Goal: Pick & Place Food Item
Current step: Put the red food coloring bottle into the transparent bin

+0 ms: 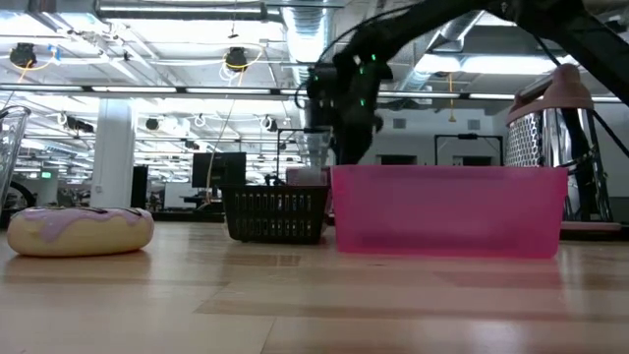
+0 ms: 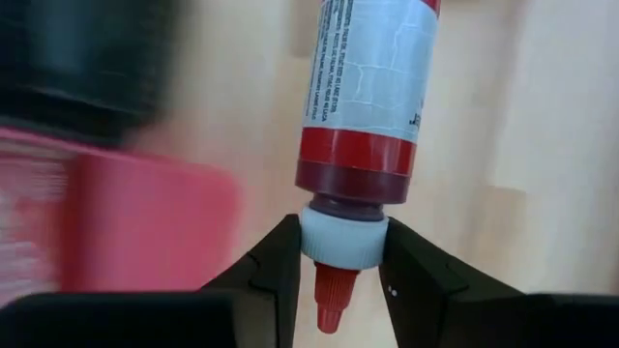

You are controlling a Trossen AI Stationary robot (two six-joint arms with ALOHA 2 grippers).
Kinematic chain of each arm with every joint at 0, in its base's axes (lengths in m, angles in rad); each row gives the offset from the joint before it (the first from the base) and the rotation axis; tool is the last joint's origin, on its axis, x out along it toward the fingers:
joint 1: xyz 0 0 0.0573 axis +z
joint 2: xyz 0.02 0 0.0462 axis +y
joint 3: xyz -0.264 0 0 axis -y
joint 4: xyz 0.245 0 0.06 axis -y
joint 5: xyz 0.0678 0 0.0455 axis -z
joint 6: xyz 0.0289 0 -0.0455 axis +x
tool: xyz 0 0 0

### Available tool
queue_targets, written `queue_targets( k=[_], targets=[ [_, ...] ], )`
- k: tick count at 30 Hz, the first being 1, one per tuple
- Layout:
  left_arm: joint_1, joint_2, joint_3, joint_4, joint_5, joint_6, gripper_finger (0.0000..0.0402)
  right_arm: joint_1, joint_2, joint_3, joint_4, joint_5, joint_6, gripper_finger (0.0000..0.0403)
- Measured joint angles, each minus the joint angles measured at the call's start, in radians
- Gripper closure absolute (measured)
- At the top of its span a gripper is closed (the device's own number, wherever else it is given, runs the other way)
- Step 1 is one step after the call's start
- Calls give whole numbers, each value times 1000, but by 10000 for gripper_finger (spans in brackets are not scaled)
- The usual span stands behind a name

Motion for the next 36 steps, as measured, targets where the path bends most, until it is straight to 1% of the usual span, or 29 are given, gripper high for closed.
queue_targets(
  k=[4,8,11,13,15,19,22,24,30,33,36],
  targets=[
    [-54,0,0,-140,-13,1,160,46,-15,62,-131,-94,85,296],
    [-95,2,0,-217,-16,40,159,110,-50,72,-196,-240,192,296],
    [-105,5,0,-282,-11,78,152,180,-80,71,-187,-329,273,296],
    [-109,5,0,-319,2,94,144,229,-115,71,-163,-362,322,295],
    [-109,5,0,-350,35,97,133,281,-145,72,-136,-376,375,295],
    [-118,4,0,-354,99,128,111,371,-196,71,-15,-373,497,295],
    [-128,4,0,-318,103,179,96,421,-222,73,107,-372,598,295],
    [-130,4,0,-285,100,210,88,444,-223,73,149,-368,647,295],
    [-130,4,0,-218,57,284,73,485,-220,71,167,-357,702,295],
    [-130,4,0,-179,57,312,73,499,-218,71,181,-349,720,295],
    [-130,7,0,-172,54,313,73,502,-218,71,184,-349,739,295]
  ],
)
